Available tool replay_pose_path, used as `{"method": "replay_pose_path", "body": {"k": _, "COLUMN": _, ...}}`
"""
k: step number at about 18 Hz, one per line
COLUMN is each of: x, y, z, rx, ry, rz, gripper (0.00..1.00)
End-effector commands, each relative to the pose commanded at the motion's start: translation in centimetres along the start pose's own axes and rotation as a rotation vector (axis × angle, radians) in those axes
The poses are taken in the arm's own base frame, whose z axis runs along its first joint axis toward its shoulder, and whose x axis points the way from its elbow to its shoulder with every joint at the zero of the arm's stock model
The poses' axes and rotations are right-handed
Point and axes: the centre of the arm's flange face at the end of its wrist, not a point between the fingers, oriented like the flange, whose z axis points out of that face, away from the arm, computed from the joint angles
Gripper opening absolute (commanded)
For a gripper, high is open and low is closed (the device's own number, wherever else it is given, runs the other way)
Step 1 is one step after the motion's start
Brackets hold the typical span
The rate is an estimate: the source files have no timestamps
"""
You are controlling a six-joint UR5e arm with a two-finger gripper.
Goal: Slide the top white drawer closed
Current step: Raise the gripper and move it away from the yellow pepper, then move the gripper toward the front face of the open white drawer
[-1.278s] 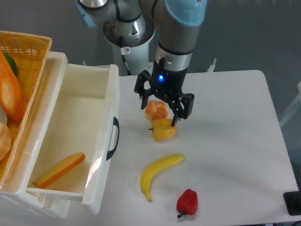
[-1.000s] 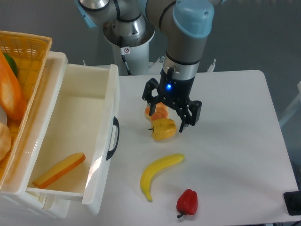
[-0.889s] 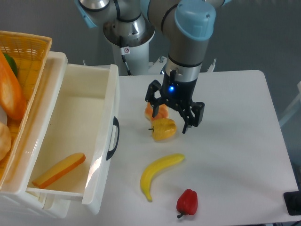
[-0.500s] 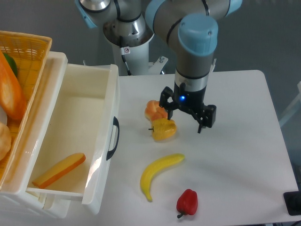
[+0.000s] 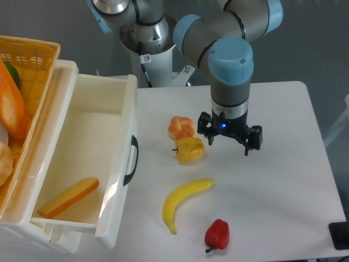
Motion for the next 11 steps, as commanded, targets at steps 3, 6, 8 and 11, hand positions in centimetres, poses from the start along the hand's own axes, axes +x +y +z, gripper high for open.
{"method": "replay_pose_path", "body": {"k": 3, "x": 0.5, "y": -0.3, "z": 1.7, "rx": -0.017, "ry": 0.024, "rz": -0.074, "gripper": 1.00}}
{"method": "replay_pose_path", "body": {"k": 6, "x": 2.4, "y": -1.0, "z": 3.3, "rx": -0.035, "ry": 0.049, "rz": -0.097, "gripper": 1.00}}
{"method": "replay_pose_path", "body": {"k": 8, "x": 4.0, "y": -2.2, "z": 4.1, "rx": -0.036, "ry": 0.070, "rz": -0.078, "gripper": 1.00}}
{"method": "replay_pose_path", "body": {"k": 11, "x": 5.3, "y": -3.1, "z": 5.2, "rx": -0.030, "ry": 0.115, "rz": -0.142, "gripper": 1.00}}
